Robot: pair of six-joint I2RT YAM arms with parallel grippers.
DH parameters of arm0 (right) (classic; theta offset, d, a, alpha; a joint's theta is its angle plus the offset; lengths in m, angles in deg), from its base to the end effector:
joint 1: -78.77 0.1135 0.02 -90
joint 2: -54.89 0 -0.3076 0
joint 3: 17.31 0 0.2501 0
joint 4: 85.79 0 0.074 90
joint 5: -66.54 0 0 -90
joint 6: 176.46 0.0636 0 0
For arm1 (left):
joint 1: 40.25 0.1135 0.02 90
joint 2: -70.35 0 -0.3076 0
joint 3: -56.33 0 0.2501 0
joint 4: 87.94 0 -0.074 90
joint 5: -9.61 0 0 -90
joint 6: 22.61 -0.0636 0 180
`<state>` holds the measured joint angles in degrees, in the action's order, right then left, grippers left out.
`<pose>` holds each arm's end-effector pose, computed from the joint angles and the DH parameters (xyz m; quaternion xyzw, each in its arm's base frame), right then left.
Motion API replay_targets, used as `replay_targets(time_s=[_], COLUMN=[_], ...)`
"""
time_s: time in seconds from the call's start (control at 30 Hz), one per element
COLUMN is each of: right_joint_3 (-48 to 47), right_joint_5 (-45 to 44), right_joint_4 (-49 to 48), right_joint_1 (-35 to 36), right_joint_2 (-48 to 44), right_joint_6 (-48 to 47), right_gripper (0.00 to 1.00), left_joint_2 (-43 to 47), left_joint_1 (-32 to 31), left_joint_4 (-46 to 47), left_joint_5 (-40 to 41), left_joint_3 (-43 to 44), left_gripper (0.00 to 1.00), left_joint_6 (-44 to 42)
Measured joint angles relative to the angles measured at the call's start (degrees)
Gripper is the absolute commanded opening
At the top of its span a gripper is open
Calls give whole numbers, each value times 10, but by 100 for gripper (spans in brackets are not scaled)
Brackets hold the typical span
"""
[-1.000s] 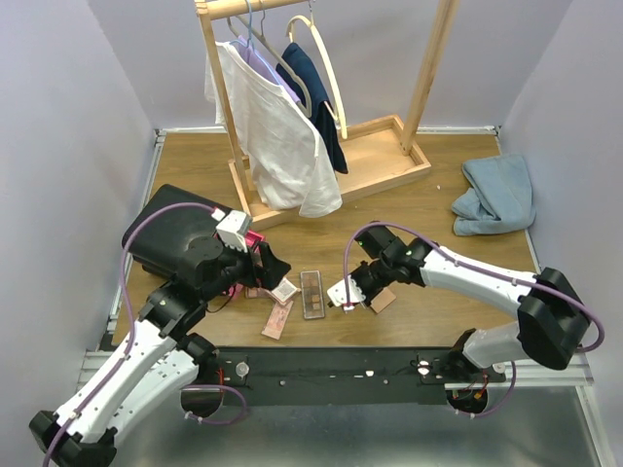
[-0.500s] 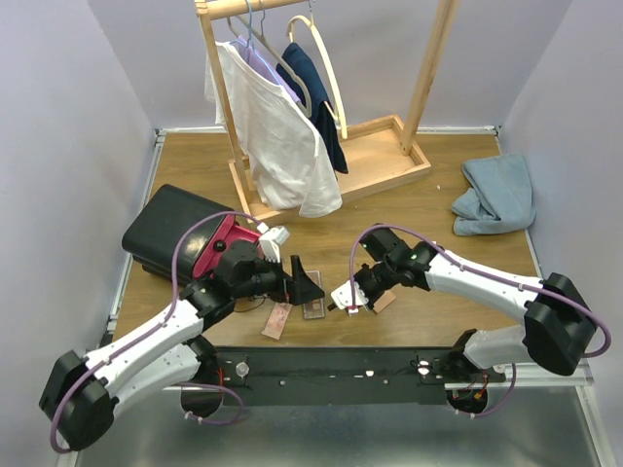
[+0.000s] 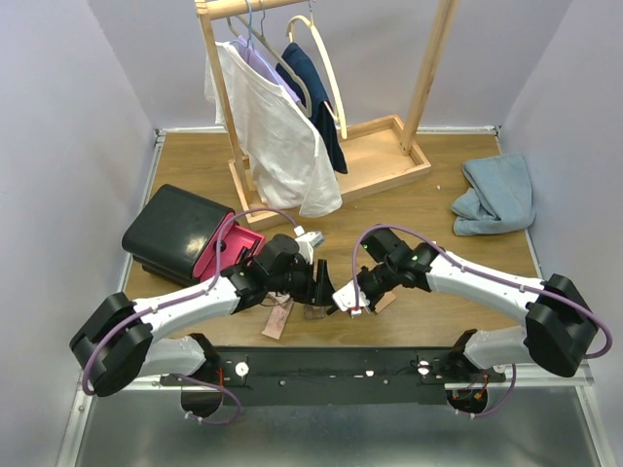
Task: Organize the makeup
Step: Pick up the makeup from the corner of the board.
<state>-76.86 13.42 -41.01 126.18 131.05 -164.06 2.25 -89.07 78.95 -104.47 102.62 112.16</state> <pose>0.1383 0.2068 0.2311 -0.8515 0.3551 0.2349 0.3061 0.1423 -0.2021 0.2304 0.1270 0.8632 -0.4562 0.1748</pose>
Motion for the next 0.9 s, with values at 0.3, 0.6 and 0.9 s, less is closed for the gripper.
replay_targets(time_s=[0.3, 0.6, 0.9], right_joint_3=[1, 5, 12], right_joint_5=[2, 2, 4], right_joint_4=[-2, 1, -16], right_joint_1=[0, 0, 0], right_joint_2=[-1, -2, -12], right_joint_6=[0, 0, 9], right_gripper=[1, 11, 78], left_joint_2=[-72, -108, -98], left_joint_1=[-28, -47, -54], left_joint_4=[-2, -24, -53], left_joint_5=[-1, 3, 30], left_joint_3=[34, 60, 67], left_gripper=[39, 0, 0], left_joint_6=[-20, -43, -49])
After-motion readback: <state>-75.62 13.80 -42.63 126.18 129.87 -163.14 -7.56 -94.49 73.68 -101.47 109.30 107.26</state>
